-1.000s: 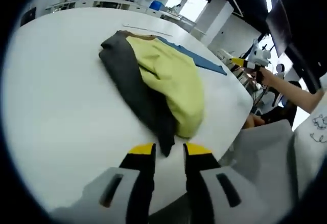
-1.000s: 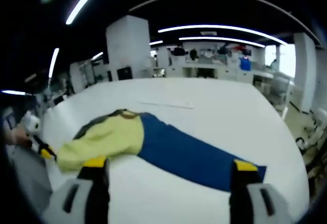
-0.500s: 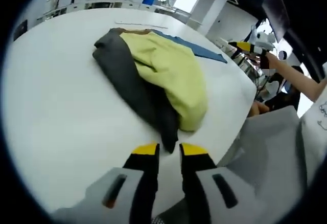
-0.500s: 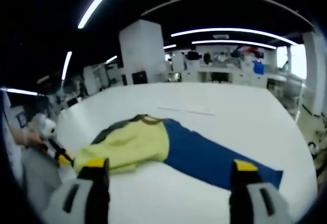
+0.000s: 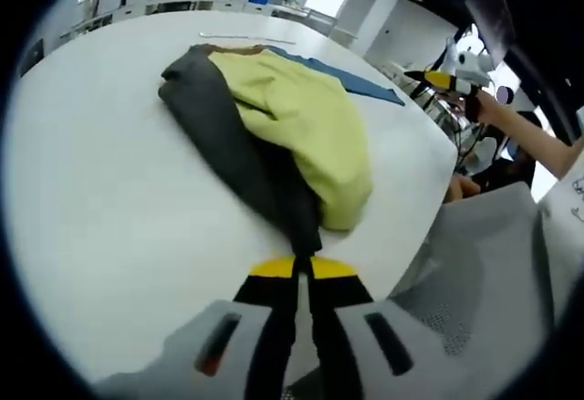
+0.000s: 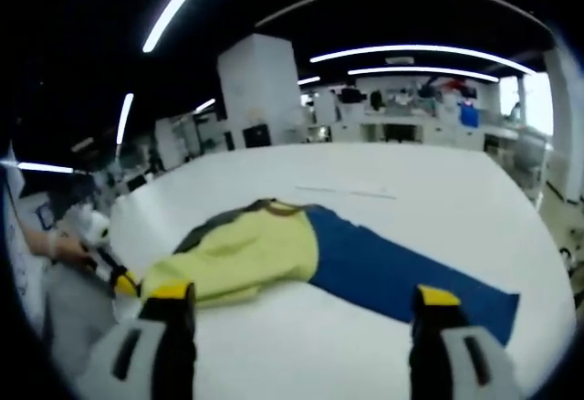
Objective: Fold the garment on the visible template until the final outline fits inside the template.
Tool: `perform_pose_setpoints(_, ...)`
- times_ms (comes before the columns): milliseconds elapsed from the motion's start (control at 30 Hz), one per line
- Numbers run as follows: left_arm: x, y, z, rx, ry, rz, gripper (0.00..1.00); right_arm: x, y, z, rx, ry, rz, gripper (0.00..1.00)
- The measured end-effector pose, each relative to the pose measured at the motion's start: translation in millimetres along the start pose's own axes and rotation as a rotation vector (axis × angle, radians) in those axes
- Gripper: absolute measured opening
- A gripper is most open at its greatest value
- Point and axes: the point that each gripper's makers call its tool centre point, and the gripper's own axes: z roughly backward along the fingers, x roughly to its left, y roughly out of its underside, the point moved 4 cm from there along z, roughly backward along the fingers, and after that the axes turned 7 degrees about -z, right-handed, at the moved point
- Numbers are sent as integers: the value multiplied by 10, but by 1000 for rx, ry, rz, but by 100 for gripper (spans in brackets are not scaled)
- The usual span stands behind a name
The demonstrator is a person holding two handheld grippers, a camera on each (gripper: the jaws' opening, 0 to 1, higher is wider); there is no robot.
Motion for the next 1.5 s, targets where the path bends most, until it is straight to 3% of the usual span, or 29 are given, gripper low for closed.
perform_pose_setpoints(267, 40, -63, 105, -2, -27, -9, 0, 29, -12, -7, -4, -5, -4, 100)
perform_pose_setpoints(367, 45, -117, 211, -33, -15, 83, 0, 34, -10, -4, -1, -5, 3, 100)
perform_pose_setpoints(767, 549, -261, 682, -58, -84, 87, 0, 133, 6, 75, -13, 9, 2, 100)
perform_pose_setpoints(1067, 828, -177, 984, 21, -116, 34, 0, 208, 55, 105, -3, 24, 2, 100)
perform_pose_setpoints(1300, 1271, -18, 1244, 67, -171, 50, 0, 201, 81, 113, 0, 41, -9, 100)
perform_pose_setpoints(1500, 1444, 20, 1317, 99, -214, 67, 0, 194, 116, 107, 10, 50, -15, 100)
